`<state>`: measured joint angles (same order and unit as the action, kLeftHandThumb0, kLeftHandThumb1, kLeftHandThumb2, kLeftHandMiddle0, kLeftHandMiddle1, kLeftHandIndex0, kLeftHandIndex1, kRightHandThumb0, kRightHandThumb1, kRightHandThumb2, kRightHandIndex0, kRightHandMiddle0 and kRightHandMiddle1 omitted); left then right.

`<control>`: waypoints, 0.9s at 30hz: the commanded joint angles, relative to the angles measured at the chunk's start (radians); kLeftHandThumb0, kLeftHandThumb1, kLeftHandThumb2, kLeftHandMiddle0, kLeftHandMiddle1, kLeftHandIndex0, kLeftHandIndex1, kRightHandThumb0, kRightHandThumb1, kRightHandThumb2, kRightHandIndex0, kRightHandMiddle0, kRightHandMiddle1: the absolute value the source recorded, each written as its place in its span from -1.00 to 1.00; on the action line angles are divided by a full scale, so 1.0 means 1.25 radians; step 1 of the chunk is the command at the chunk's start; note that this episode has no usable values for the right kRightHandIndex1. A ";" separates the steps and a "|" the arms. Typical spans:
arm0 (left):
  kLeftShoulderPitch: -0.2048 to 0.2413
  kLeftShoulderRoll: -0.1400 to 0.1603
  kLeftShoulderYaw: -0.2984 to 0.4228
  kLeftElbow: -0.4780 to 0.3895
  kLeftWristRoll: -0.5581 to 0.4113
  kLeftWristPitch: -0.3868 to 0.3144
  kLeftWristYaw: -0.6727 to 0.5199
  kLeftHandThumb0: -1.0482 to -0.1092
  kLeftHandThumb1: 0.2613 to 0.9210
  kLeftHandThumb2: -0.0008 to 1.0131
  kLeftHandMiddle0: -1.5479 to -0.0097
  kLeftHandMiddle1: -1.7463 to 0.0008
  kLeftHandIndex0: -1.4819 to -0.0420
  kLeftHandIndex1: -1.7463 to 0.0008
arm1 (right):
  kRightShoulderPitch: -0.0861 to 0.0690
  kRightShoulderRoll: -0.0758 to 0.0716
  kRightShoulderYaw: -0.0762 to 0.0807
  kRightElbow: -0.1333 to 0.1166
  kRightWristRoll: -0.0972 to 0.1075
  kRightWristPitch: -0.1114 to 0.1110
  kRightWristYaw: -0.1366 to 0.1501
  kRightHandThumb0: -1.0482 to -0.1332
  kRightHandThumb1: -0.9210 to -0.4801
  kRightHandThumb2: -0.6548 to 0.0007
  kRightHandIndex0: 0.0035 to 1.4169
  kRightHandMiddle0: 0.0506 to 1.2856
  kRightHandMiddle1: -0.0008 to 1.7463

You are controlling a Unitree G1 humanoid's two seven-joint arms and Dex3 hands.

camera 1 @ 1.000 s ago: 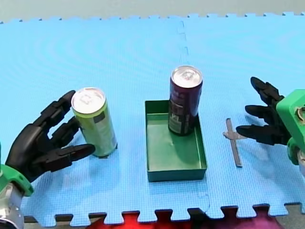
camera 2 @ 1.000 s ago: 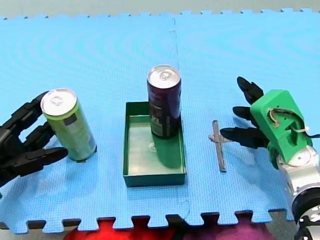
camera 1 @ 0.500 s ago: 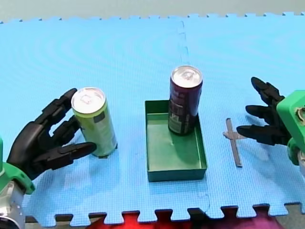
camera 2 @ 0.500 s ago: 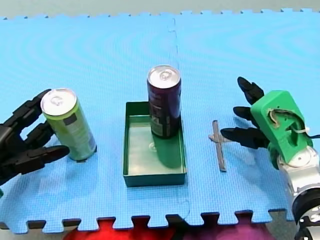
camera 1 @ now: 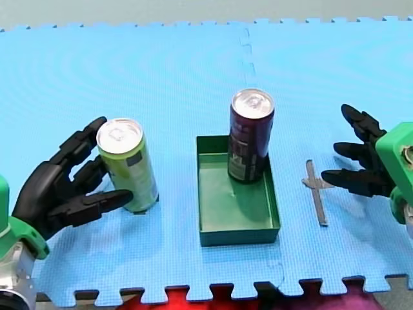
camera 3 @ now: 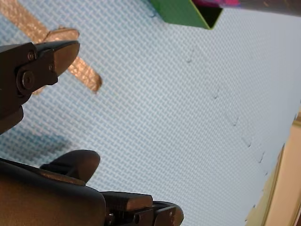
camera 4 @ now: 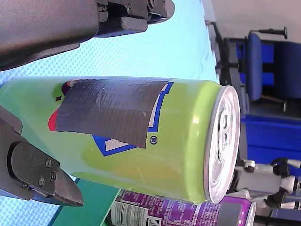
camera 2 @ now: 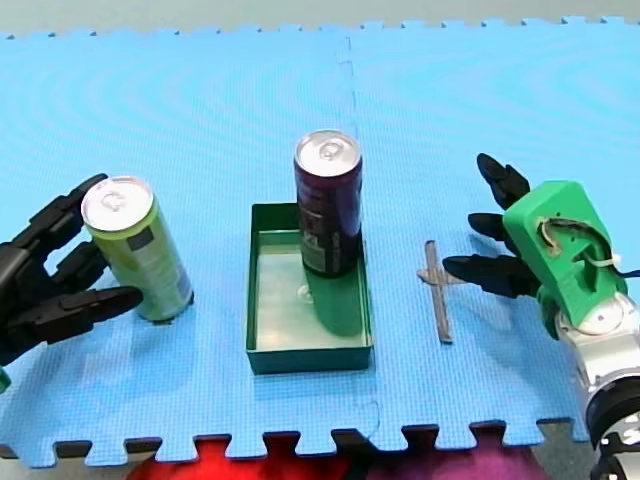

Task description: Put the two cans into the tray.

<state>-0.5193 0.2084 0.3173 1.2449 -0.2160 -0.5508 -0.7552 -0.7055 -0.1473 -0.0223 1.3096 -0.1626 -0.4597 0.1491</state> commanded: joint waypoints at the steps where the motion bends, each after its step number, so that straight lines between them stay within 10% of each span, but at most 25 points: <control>1: -0.005 0.000 -0.002 0.000 0.001 -0.005 0.002 -1.00 0.25 -0.98 0.91 1.00 0.95 1.00 | 0.001 -0.005 -0.003 -0.002 0.004 -0.004 0.000 -0.64 -0.43 1.00 -0.64 -0.92 -1.00; 27: -0.015 -0.012 -0.013 0.003 0.015 -0.005 0.018 -1.00 0.34 -0.98 0.91 1.00 0.95 1.00 | 0.001 -0.008 -0.009 -0.001 0.007 0.002 0.008 -0.62 -0.38 1.00 -0.65 -0.91 -1.00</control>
<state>-0.5336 0.1928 0.3031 1.2484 -0.1998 -0.5509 -0.7354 -0.7054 -0.1507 -0.0308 1.3079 -0.1583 -0.4591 0.1584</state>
